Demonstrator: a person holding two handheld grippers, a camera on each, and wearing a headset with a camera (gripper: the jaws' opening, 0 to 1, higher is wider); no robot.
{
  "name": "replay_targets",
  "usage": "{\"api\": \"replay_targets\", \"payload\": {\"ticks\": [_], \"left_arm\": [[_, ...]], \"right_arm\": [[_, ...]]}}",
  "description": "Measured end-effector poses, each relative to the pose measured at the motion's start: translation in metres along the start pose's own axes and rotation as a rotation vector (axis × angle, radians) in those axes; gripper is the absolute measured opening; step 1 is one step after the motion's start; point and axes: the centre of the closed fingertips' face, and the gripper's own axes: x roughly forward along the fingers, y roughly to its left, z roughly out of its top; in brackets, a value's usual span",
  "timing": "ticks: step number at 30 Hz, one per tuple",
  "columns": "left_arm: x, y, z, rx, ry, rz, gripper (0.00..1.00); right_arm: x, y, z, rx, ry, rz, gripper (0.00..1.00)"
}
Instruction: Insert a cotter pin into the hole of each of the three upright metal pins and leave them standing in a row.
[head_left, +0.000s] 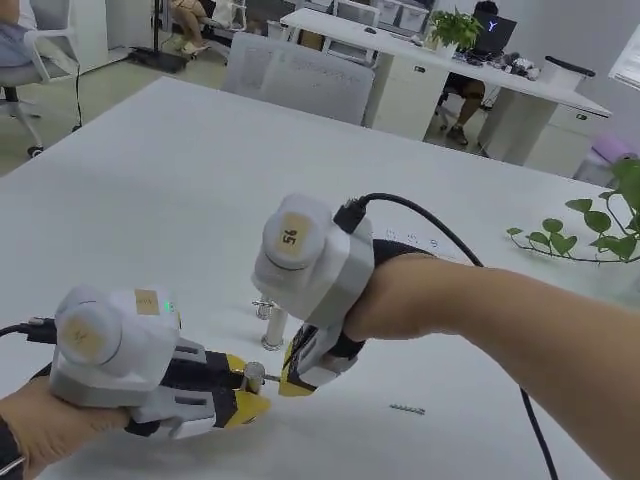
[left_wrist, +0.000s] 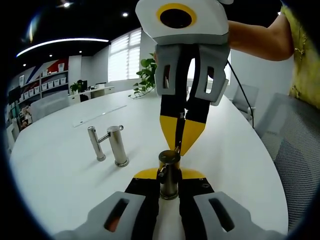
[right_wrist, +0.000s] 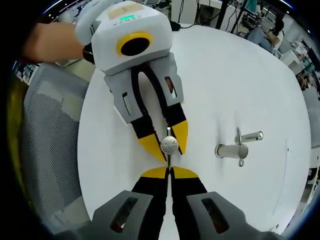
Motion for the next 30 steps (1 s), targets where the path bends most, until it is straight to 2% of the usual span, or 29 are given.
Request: {"api": "replay_targets", "payload": {"ticks": [12, 30], "left_arm": [[-0.0005, 0.0013, -0.0015, 0.002, 0.002, 0.0, 0.12], [-0.0014, 0.0031, -0.0016, -0.004, -0.001, 0.0, 0.12]], "right_arm": [[0.0017, 0.0018, 0.0074, -0.022, -0.016, 0.002, 0.02], [0.0014, 0.0004, 0.009, -0.031, -0.025, 0.0, 0.02]]}}
